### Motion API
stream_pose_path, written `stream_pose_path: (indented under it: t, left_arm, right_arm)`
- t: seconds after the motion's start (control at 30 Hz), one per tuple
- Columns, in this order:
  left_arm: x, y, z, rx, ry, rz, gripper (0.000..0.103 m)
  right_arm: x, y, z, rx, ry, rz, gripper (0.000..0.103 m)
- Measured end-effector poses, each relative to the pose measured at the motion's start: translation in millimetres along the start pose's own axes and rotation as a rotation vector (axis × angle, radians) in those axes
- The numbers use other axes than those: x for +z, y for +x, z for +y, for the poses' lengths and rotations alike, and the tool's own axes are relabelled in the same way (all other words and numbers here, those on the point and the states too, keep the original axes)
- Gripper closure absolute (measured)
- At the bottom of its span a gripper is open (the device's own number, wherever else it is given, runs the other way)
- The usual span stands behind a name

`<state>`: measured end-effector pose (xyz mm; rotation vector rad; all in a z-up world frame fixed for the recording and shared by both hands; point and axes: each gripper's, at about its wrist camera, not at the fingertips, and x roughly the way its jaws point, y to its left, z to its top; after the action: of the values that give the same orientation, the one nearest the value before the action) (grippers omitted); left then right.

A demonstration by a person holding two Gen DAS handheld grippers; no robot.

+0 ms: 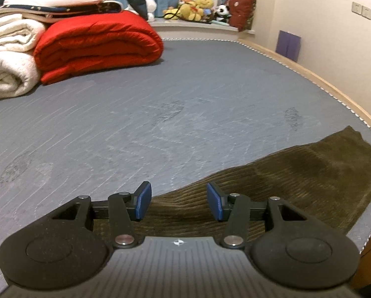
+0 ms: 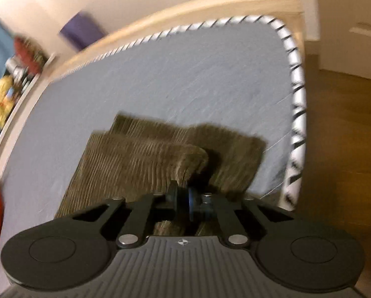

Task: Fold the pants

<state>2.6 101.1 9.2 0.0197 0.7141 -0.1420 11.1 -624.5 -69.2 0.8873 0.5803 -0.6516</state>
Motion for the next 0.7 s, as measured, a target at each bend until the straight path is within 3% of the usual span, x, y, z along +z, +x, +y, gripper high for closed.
stream_pose_path:
  t: [0.1,0.17,0.23,0.3,0.37,0.47,0.57,0.7]
  left_arm:
    - [-1.9,-0.9,9.2,0.008,-0.012,0.004,0.048]
    - [-2.2,-1.6,14.0,0.014,-0.023,0.007,0.048]
    - [-3.6,-2.1,20.3,0.022,-0.040,0.014,0.048]
    - [-4.7,-2.5,26.0,0.028,-0.055,0.024,0.048]
    - [-6.5,-2.8,32.3,0.031,-0.069,0.037,0.048]
    - [-10.4,-4.6,41.0,0.043,-0.085,0.051,0.048]
    - [-15.8,-7.1,49.3,0.060,-0.096,0.062,0.048]
    - [-22.1,-12.1,57.8,0.073,-0.099,0.067,0.048]
  right_arm:
    - [7.0,-14.8,4.0,-0.030,-0.007,-0.087,0.097]
    - [6.1,-7.8,-9.6,-0.109,0.039,-0.057,0.096]
    - [3.0,2.8,-24.1,-0.171,0.092,0.003,0.089]
    - [1.9,-0.7,-22.9,-0.220,0.103,-0.018,0.052]
    - [1.9,-13.9,-10.4,-0.244,0.056,-0.093,0.050]
    - [-1.0,-31.6,12.5,-0.219,-0.032,-0.209,0.043]
    - [-10.1,-35.9,34.6,-0.127,-0.116,-0.251,0.042]
    - [-28.2,-9.2,80.1,0.105,-0.225,-0.073,0.041]
